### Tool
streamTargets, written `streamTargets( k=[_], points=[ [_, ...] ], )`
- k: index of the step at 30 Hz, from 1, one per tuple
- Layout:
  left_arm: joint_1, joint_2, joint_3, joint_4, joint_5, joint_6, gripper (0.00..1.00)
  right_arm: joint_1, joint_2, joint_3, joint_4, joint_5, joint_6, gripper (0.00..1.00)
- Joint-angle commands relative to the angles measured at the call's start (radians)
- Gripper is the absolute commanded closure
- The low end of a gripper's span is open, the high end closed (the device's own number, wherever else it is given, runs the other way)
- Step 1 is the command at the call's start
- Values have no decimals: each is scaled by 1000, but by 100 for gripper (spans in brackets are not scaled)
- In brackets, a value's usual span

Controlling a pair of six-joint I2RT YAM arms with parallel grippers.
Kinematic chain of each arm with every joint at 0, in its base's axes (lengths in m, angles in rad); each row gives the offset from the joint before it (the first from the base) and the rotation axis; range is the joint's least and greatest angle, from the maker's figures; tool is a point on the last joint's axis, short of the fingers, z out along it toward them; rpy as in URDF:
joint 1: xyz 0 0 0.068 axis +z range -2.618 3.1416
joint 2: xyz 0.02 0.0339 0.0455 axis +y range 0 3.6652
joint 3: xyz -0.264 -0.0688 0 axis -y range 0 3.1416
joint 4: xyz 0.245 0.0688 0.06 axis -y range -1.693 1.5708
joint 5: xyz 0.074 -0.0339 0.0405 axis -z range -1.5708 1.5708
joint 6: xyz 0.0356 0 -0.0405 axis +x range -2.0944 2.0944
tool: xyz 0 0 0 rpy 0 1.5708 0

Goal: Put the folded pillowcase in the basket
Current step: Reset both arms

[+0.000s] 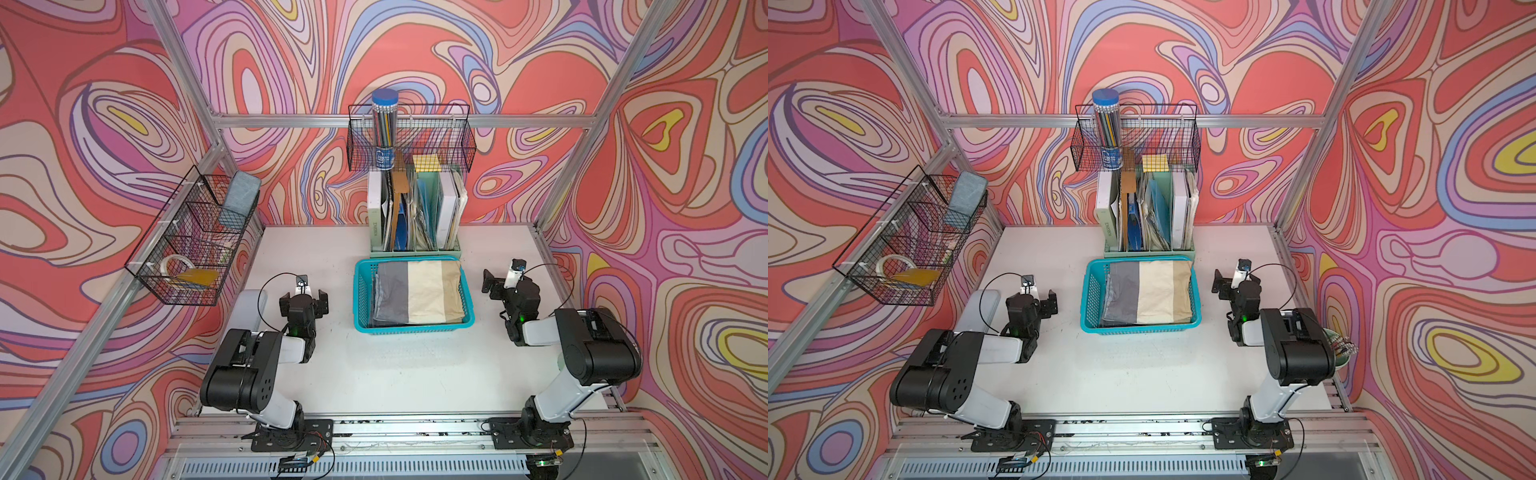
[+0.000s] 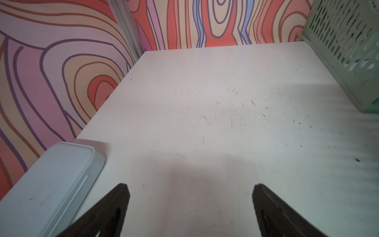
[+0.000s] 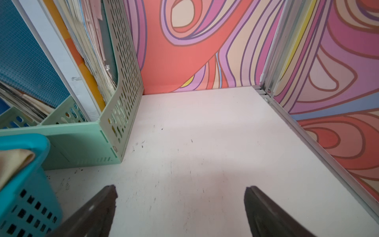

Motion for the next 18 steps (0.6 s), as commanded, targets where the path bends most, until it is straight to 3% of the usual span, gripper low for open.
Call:
streamTargets(
  k=[1, 11, 18],
  points=[
    [3, 9, -5, 66, 18, 5, 1, 4, 2, -8, -30, 7, -9, 2],
    [-3, 0, -6, 53, 17, 7, 2, 5, 0, -9, -32, 7, -9, 2],
    [27, -4, 24, -12, 118, 0, 1, 5, 2, -8, -34, 7, -8, 2]
  ],
)
